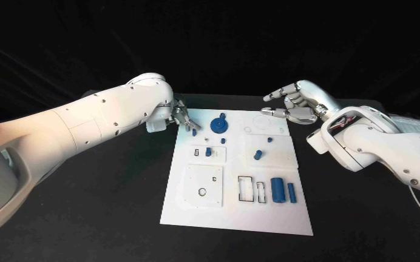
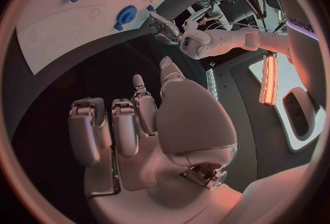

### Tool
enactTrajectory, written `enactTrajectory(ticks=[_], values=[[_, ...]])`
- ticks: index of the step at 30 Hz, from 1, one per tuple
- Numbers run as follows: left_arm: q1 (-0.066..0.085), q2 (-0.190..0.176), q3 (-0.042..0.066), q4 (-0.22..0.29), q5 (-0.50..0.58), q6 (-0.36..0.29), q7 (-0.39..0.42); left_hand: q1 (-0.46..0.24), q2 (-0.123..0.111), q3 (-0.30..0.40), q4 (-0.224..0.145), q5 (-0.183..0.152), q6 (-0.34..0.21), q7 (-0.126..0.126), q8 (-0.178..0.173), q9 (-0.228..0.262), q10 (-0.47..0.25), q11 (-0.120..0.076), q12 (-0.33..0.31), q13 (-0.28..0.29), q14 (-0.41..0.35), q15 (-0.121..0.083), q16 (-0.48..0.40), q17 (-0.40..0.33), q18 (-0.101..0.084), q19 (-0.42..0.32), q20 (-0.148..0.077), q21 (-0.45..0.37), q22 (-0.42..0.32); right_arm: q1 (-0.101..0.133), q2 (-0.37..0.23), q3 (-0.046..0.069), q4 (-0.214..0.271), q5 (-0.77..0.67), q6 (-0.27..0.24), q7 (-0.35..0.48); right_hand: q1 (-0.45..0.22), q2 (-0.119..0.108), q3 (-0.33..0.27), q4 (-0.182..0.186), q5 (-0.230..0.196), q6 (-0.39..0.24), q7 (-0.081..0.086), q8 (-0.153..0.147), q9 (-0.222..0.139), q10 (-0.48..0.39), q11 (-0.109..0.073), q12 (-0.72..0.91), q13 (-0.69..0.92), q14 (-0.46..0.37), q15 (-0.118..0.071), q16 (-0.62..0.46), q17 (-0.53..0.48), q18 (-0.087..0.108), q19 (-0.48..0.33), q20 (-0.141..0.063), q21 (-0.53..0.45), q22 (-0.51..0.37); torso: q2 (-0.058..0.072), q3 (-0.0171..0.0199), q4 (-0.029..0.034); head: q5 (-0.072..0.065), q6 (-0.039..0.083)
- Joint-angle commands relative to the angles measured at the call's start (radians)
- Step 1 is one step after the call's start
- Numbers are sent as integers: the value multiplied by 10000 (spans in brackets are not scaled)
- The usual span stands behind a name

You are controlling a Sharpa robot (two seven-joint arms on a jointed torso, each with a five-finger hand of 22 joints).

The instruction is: Assemble the parts on the task board

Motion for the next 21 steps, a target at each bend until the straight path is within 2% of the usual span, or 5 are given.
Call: enactTrajectory(ticks=[1, 17, 21], values=[[-14, 63, -1, -12, 211, 278, 118, 115, 16, 76, 2, 19, 10, -10, 37, 24, 62, -24, 46, 8, 1036, -68, 31, 2632, -67, 277, -63, 33, 946, -8, 21, 0, -1, -15, 104, 101, -21, 85, -65, 0, 59, 6, 7, 4, 5, -80, -10, -40, 1030, 984, 5, -42, 2328, 27, 684, 42, -64, 1953, 10, -3, -6, -5, -26], [-95, 160, -4, -146, 243, 190, 110, 268, 83, 199, -17, 9, 39, -17, 69, 114, 78, -27, 73, 36, 1036, -65, 31, 2632, -68, 277, -60, 35, 957, -10, 46, 0, -29, -15, 120, 95, -21, 85, -65, 0, 59, 6, 7, 4, 5, -80, -10, -40, 1030, 984, 5, -42, 2328, 27, 684, 42, -64, 1953, -2, 1, 2, -28, -58], [-98, 164, -5, -133, 244, 187, 146, 441, 198, 324, -54, 10, 49, -39, 103, 198, 86, -42, 78, 42, 1036, -74, 31, 2632, -69, 278, -66, 39, 969, -10, 50, 0, -35, -15, 129, 93, -21, 85, -65, 0, 59, 6, 7, 4, 5, -80, -10, -40, 1030, 984, 5, -42, 2328, 27, 684, 42, -64, 1953, 0, -3, 0, -36, -56]])
